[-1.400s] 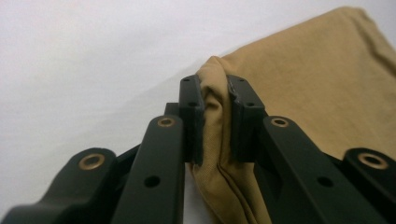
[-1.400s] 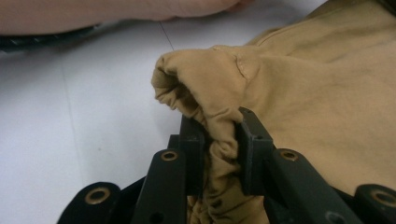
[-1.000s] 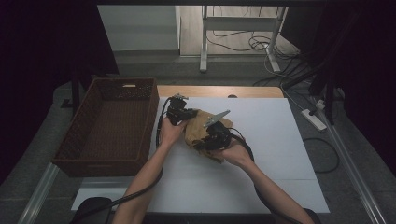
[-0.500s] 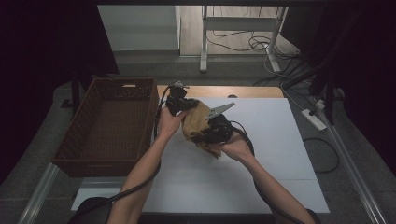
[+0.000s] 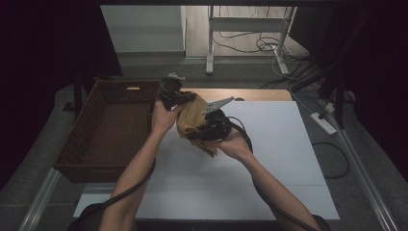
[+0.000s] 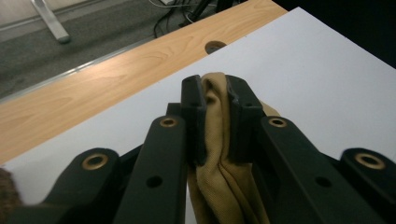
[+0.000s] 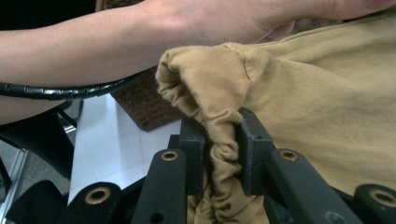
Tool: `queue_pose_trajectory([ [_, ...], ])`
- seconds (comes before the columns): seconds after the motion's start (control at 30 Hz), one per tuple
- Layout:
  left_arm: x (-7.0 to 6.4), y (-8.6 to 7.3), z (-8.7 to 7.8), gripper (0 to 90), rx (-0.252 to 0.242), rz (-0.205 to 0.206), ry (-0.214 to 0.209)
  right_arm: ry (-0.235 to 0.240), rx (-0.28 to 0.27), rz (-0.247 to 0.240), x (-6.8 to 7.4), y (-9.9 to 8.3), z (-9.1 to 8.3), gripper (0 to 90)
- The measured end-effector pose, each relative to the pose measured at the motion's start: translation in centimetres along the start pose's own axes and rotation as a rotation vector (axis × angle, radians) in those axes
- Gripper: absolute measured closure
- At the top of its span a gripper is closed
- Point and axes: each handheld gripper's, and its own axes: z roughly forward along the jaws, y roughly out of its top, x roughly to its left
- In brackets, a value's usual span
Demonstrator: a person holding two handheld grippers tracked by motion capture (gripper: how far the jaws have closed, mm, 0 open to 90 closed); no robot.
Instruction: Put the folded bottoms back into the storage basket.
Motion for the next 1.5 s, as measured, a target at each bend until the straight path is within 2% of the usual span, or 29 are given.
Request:
queue_pose_trajectory([
  [0.7,5.3,-1.4,-7.0,78.9,-0.067,-0.047,0.079,0.057,0.002,-0.074,1.7,5.7,5.2,75.2],
  [1.03,7.6,-2.1,-10.6,79.1,-0.110,-0.058,0.147,0.080,-0.002,-0.109,2.6,8.6,7.6,75.2],
  [1.5,10.2,-3.2,-15.1,79.2,-0.152,-0.087,0.217,0.099,-0.008,-0.161,4.5,12.2,11.2,75.2],
])
